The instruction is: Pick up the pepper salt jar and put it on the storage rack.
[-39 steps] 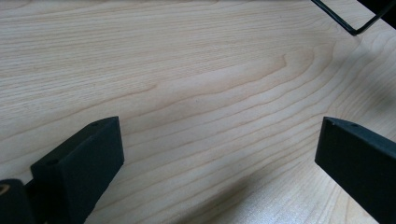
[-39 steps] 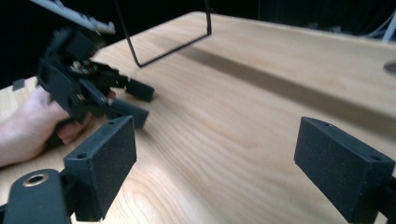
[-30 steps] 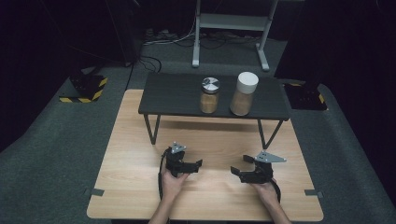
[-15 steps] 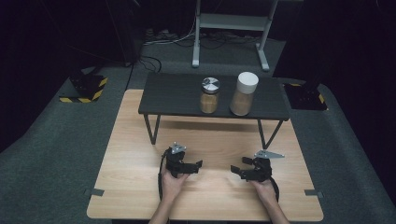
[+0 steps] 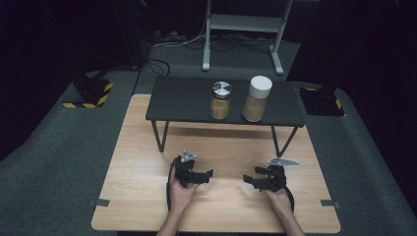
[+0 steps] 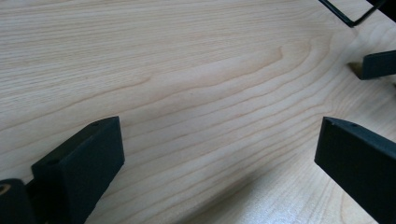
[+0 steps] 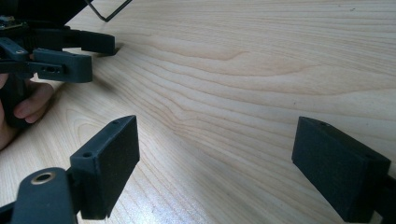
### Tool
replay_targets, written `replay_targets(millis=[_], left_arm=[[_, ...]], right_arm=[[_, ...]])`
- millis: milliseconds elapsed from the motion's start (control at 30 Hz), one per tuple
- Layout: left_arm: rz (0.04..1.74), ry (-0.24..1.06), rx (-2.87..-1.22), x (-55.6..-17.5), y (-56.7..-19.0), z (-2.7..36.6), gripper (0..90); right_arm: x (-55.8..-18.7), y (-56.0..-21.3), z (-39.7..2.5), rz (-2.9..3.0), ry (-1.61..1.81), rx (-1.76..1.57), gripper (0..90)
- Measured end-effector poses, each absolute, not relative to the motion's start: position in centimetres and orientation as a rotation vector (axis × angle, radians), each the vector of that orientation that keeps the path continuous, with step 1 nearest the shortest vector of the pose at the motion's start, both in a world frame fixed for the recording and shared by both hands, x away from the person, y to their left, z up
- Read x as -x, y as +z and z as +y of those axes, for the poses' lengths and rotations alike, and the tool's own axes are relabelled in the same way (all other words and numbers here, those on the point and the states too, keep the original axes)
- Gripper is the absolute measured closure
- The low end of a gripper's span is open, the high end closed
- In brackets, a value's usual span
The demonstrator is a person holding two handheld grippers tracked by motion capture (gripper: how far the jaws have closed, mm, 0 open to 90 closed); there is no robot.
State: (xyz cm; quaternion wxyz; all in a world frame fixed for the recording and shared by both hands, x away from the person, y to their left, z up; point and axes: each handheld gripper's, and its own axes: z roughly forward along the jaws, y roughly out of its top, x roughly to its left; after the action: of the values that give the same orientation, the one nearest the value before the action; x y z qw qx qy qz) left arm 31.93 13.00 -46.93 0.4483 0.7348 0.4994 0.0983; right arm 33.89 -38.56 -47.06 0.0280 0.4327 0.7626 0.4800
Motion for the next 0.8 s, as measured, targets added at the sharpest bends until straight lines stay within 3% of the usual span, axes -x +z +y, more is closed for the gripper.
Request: replay_targets(millis=[800], left_arm=[[1.222,0.234,-1.822,-31.99,-46.98,13.12,1.6]], right_arm=[[-33.87,-47.06,-38.62,2.350,1.483,-1.346,14.4]])
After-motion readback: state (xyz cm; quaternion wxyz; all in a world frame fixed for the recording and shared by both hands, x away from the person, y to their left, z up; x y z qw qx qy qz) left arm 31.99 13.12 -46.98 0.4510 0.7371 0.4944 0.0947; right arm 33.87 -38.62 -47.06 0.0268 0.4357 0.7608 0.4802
